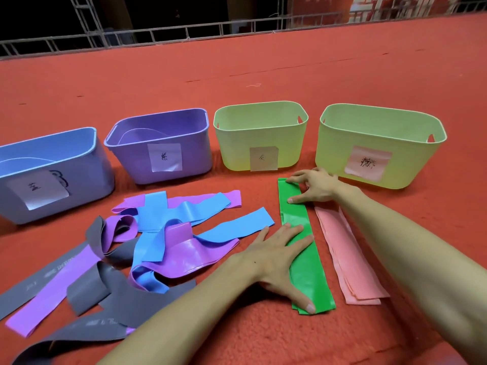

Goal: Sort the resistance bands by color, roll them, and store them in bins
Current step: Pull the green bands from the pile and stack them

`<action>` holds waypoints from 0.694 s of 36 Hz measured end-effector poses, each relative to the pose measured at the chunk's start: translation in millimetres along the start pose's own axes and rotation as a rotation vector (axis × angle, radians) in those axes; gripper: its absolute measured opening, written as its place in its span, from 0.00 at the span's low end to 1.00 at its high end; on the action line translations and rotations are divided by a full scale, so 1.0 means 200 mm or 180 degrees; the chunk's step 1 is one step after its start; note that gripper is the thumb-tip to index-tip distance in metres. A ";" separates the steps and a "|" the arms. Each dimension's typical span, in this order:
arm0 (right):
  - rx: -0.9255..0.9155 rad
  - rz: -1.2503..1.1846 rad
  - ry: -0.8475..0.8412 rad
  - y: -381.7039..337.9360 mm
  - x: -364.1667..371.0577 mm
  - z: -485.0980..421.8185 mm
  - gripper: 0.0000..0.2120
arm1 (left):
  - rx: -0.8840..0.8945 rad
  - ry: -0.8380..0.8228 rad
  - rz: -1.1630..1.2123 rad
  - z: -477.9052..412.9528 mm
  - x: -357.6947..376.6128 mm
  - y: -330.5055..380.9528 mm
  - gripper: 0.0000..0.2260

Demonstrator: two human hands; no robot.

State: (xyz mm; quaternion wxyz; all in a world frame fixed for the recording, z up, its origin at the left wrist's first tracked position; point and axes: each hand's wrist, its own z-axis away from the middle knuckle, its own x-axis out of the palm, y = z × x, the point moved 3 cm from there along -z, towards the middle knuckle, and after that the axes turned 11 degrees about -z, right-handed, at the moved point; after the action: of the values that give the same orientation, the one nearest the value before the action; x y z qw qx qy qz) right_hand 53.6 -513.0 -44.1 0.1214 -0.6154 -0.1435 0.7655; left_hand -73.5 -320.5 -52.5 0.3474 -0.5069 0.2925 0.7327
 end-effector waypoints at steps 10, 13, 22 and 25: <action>0.0073 0.0121 -0.0102 0.01 0.02 0.01 0.36 | 0.0011 0.0137 0.0080 0.01 0.01 0.00 0.56; 0.0101 0.0136 -0.0128 0.01 0.02 0.01 0.36 | -0.0015 0.0231 0.0127 0.03 0.01 0.00 0.57; 0.0206 0.0054 -0.0225 0.00 0.00 0.00 0.36 | 0.0055 0.0079 -0.0176 0.00 -0.01 -0.01 0.57; 0.0267 0.0043 -0.0276 -0.02 -0.02 0.01 0.38 | 0.0031 0.0016 -0.0142 -0.01 0.00 -0.01 0.58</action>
State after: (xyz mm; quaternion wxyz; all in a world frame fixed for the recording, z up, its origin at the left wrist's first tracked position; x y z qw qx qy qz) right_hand 52.7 -510.9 -39.4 0.1357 -0.5769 -0.1123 0.7976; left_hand -71.7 -320.5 -53.1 0.3653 -0.5135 0.2856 0.7220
